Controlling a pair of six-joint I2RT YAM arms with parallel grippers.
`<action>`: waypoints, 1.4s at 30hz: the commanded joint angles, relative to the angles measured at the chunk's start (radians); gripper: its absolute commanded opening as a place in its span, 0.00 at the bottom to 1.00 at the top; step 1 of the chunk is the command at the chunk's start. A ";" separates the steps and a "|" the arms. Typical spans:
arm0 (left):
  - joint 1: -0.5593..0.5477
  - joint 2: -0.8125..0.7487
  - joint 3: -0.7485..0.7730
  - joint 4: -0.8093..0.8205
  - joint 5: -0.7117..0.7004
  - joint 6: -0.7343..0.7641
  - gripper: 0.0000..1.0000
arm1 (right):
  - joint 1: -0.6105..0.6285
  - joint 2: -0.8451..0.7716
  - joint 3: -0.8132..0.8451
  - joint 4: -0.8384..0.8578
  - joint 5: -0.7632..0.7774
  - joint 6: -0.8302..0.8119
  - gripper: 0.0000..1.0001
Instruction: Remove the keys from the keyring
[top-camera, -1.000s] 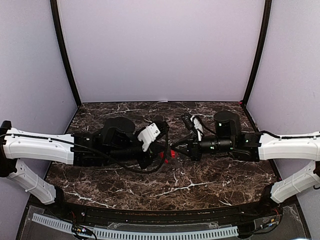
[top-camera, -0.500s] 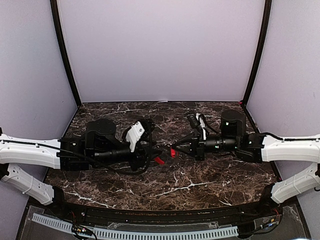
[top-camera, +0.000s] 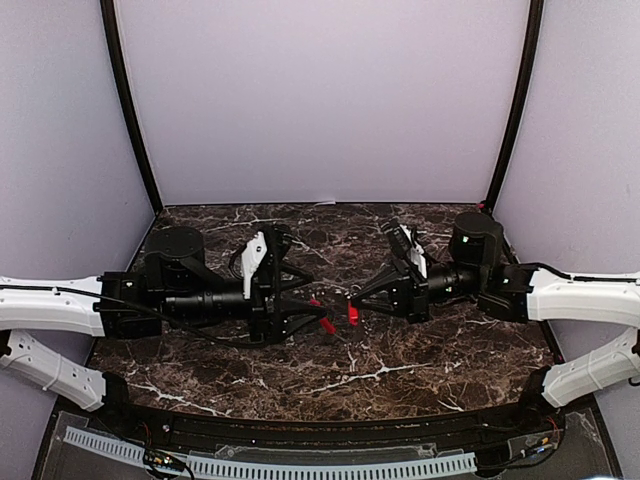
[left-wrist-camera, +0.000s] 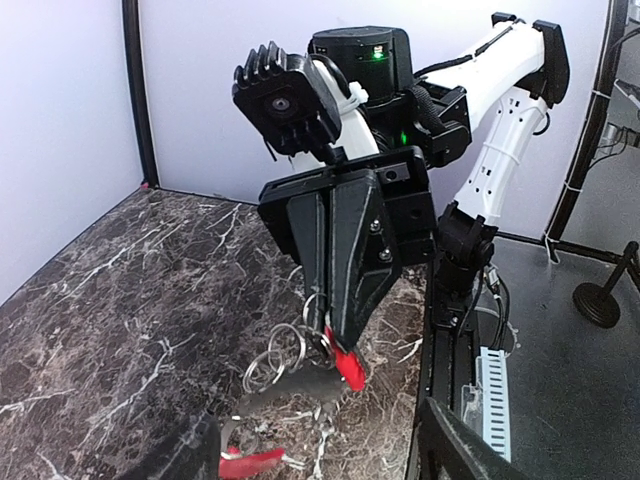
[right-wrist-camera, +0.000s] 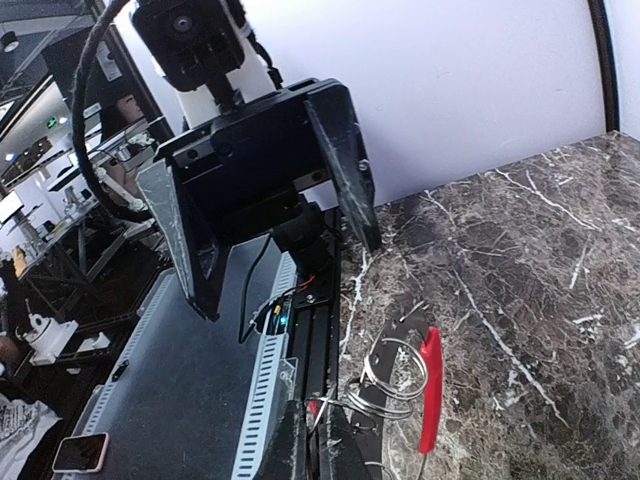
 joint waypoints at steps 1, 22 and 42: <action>0.003 0.046 0.069 -0.009 0.099 0.066 0.71 | -0.007 -0.020 0.061 0.002 -0.125 -0.019 0.00; 0.003 0.217 0.218 -0.052 0.403 0.163 0.51 | -0.006 -0.025 0.117 -0.040 -0.358 -0.019 0.00; 0.003 0.298 0.270 -0.033 0.436 0.176 0.63 | -0.005 -0.037 0.124 -0.016 -0.454 0.019 0.00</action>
